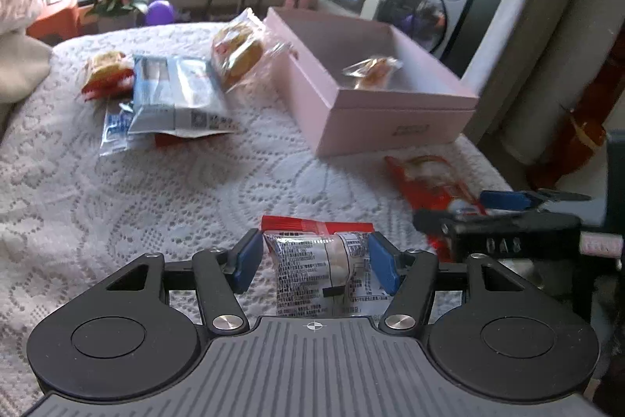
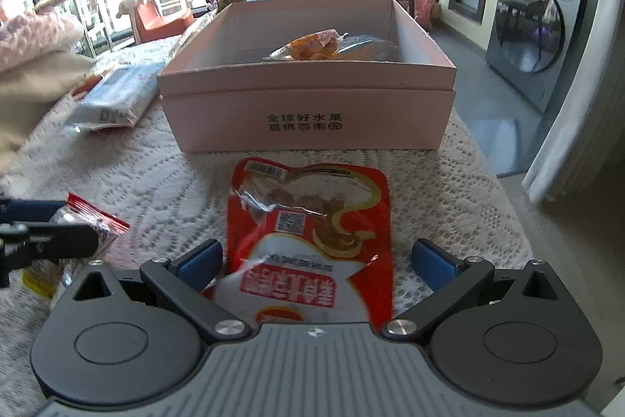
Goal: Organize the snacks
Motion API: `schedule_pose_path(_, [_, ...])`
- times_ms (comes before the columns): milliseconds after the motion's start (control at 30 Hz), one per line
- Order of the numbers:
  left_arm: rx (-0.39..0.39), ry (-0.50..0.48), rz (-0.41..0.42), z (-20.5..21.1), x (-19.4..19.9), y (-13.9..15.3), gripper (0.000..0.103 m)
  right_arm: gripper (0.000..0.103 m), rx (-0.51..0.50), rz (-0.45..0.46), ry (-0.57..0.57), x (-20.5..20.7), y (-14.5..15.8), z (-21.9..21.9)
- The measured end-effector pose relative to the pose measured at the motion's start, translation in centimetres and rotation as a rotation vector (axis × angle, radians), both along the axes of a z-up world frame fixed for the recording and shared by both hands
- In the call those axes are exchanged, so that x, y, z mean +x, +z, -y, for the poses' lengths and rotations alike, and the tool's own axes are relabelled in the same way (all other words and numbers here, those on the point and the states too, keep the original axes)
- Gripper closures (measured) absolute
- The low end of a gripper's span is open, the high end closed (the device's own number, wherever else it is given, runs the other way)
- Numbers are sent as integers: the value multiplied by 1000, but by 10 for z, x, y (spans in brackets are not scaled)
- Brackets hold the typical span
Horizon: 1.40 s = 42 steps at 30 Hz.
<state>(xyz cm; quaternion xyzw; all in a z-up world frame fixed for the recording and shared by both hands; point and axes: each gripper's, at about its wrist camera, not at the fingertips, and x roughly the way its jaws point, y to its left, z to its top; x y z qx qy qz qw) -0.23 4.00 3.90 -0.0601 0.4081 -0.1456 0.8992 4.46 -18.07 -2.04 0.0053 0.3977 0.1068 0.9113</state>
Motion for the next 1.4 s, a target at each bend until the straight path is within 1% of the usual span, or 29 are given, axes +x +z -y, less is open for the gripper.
schedule_pose_path(100, [-18, 3, 0, -4, -5, 1, 38, 0, 69, -15, -33, 5, 3, 4])
schedule_pose_path(133, [-17, 6, 0, -5, -6, 0, 38, 0, 65, -16, -40, 7, 3, 1])
schedule_pose_path(167, [-15, 8, -3, -6, -7, -1, 38, 0, 47, -15, -37, 9, 3, -2])
schedule_pose_path(267, [-8, 13, -29, -7, -6, -10, 38, 1, -54, -3, -12, 12, -1, -17])
schedule_pose_path(300, [-4, 13, -42, -7, -6, -14, 38, 6, -65, 6, -6, 11, 0, -20])
schedule_pose_path(333, [-1, 12, -33, -7, -7, -16, 38, 10, -62, 8, 1, 10, 1, -20])
schedule_pose_path(400, [8, 12, -25, -6, -9, -16, 38, 26, -48, 2, 29, 7, 6, -18])
schedule_pose_path(467, [15, 9, -21, -4, -10, -16, 38, 34, -40, -2, 38, 3, 11, -15])
schedule_pose_path(600, [18, -1, -8, -4, -12, -18, 37, 38, -39, -5, 54, -7, 11, -8])
schedule_pose_path(667, [10, 3, -6, -6, -13, -18, 38, 38, -22, 4, 57, -13, 13, -4])
schedule_pose_path(733, [-4, 13, -4, -7, -14, -19, 38, 38, -5, 22, 64, -20, 16, -1])
schedule_pose_path(833, [-4, 7, 1, -7, -15, -19, 38, 32, -27, 32, 85, -24, 17, 0])
schedule_pose_path(900, [5, -8, -5, -7, -15, -18, 38, 25, -36, 13, 76, -22, 14, 1])
schedule_pose_path(967, [2, -11, -21, -7, -14, -17, 38, 21, -36, -7, 61, -18, 10, 2])
schedule_pose_path(1000, [4, -13, -27, -7, -13, -17, 38, 17, -34, -13, 53, -16, 8, 2])
schedule_pose_path(1033, [6, -14, -30, -7, -13, -16, 38, 16, -30, -12, 45, -14, 7, 2])
schedule_pose_path(1167, [25, -9, -28, -3, -13, -16, 38, 1, -39, -3, 15, -3, 1, -2])
schedule_pose_path(1267, [32, -8, -29, -2, -15, -17, 38, 0, -53, 7, -16, 3, -3, -6])
schedule_pose_path(1400, [18, -6, -36, -6, -18, -16, 38, 0, -63, -17, 12, 9, -1, -7])
